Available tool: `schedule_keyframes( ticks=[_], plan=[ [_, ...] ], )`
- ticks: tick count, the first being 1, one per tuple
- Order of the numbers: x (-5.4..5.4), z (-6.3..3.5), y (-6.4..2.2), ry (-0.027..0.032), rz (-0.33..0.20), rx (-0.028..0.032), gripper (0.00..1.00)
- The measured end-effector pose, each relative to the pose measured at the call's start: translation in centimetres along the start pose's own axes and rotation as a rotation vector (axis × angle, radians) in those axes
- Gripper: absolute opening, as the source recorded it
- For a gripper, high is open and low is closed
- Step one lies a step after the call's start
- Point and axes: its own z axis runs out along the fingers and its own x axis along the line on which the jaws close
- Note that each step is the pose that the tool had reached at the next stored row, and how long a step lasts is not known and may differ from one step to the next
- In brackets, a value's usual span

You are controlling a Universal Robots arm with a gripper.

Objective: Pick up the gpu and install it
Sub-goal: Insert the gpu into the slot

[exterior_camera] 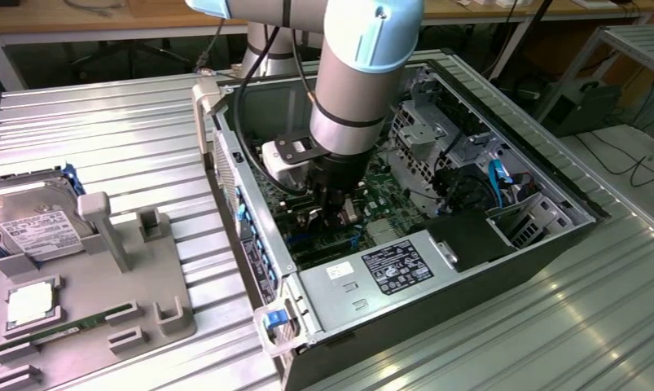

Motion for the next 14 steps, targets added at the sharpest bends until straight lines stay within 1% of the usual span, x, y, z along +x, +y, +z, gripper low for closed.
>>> schedule_keyframes(
  ticks=[2, 3, 4, 5, 7, 11, 14],
  plan=[
    [0.0, 0.00, 0.00, 0.0000, 0.000, 0.0000, 0.28],
    [0.0, 0.07, -0.01, -0.0018, 0.000, 0.0007, 0.29],
    [-0.1, 0.03, 0.00, -0.0006, 0.000, 0.0003, 0.29],
    [-0.1, -0.05, 0.00, 0.0002, 0.000, -0.0001, 0.36],
    [-0.2, -0.28, -0.01, -0.0001, 0.000, 0.0001, 0.36],
    [-0.3, -1.38, -0.03, 0.0001, -0.001, 0.0011, 0.36],
    [-0.5, -2.54, -0.06, 0.0009, -0.001, 0.0025, 0.36]
  ],
)
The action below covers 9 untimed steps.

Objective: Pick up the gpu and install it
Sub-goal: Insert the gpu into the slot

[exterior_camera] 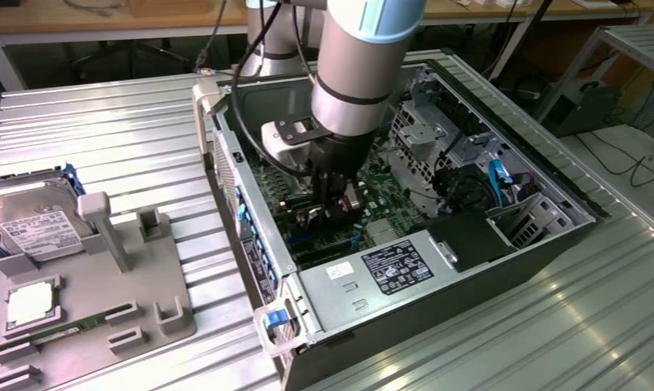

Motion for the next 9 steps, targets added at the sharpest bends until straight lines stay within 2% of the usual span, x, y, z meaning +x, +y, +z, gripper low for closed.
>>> schedule_keyframes(
  ticks=[9],
  plan=[
    [-0.5, -2.57, -0.08, 0.0005, 0.000, 0.0029, 0.36]
  ],
)
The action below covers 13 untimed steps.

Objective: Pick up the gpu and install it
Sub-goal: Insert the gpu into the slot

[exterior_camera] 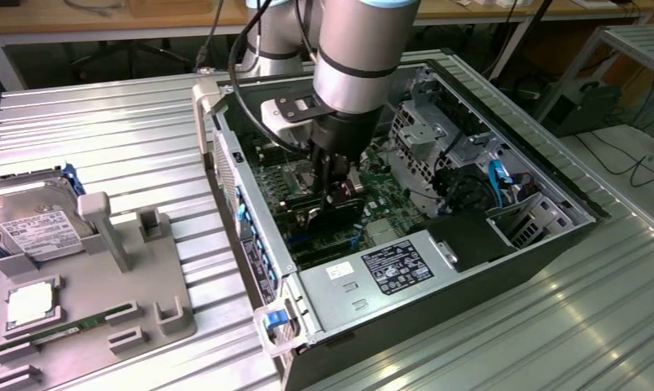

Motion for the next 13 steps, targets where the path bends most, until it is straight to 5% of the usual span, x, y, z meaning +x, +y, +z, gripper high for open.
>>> schedule_keyframes(
  ticks=[9, 13],
  plan=[
    [-0.04, -0.63, -0.01, 0.0002, 0.000, 0.0003, 0.36],
    [-0.04, -0.63, -0.01, 0.0002, 0.000, 0.0003, 0.27]
  ],
)
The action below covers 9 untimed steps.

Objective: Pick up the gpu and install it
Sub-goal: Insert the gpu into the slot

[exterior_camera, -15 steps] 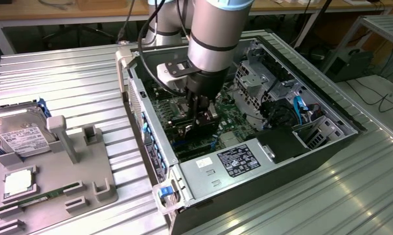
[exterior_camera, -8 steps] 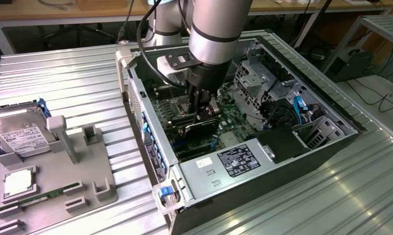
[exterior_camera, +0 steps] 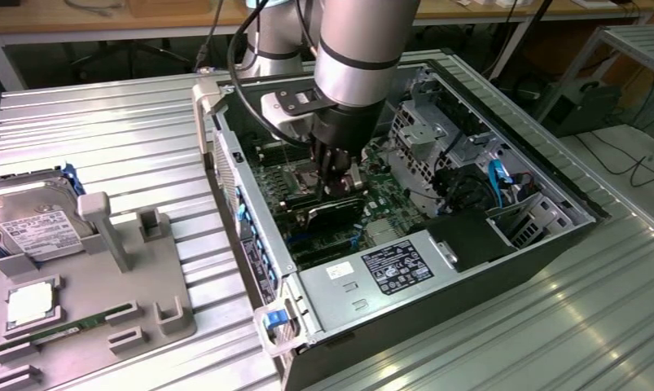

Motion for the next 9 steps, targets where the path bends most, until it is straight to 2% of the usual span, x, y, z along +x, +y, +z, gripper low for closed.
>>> schedule_keyframes(
  ticks=[3, 9],
  plan=[
    [0.00, 0.00, 0.00, 0.0000, 0.000, 0.0000, 0.11],
    [0.00, 0.00, 0.00, 0.0000, 0.000, 0.0000, 0.11]
  ],
)
